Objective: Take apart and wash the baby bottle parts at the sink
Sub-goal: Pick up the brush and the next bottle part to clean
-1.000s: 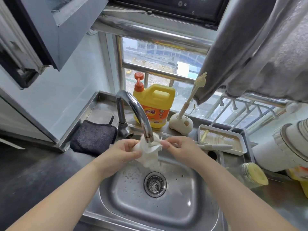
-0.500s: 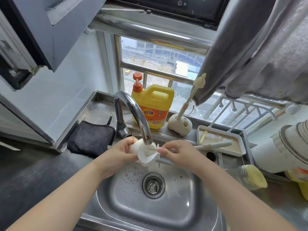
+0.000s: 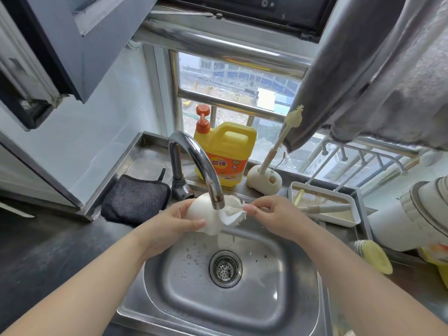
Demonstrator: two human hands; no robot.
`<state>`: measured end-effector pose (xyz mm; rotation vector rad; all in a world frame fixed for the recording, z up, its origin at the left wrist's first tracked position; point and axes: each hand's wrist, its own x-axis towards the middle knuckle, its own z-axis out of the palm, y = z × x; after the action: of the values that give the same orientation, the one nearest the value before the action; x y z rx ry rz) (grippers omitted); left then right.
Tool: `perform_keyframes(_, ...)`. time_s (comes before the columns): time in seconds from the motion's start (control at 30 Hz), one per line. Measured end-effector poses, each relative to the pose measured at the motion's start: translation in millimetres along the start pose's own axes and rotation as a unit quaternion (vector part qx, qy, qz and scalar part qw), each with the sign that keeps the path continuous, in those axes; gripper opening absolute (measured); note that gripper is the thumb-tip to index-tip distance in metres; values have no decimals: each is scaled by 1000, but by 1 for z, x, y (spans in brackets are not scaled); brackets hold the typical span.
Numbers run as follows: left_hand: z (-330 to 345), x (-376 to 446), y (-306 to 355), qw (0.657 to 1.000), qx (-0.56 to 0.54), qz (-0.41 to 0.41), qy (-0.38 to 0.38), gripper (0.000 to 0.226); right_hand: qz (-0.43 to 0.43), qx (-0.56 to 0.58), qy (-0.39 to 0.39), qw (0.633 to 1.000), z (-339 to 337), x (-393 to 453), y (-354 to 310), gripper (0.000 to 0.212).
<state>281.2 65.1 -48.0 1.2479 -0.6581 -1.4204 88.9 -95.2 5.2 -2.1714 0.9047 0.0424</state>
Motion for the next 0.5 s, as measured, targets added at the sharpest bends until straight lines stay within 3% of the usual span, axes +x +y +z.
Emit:
perform_keyframes(0.17,1,2,8,999,-6,30,25,74,-27,24,-23,999,12,1,-14,23)
perform_keyframes(0.33,-6,-5,6,997,61,13,41,30,21,37,7,999,9,-1,4,26)
perform_keyframes(0.5,7,-1,7,993,116,-6,-5,44,-5,40,-3,999,18,3,-8,25)
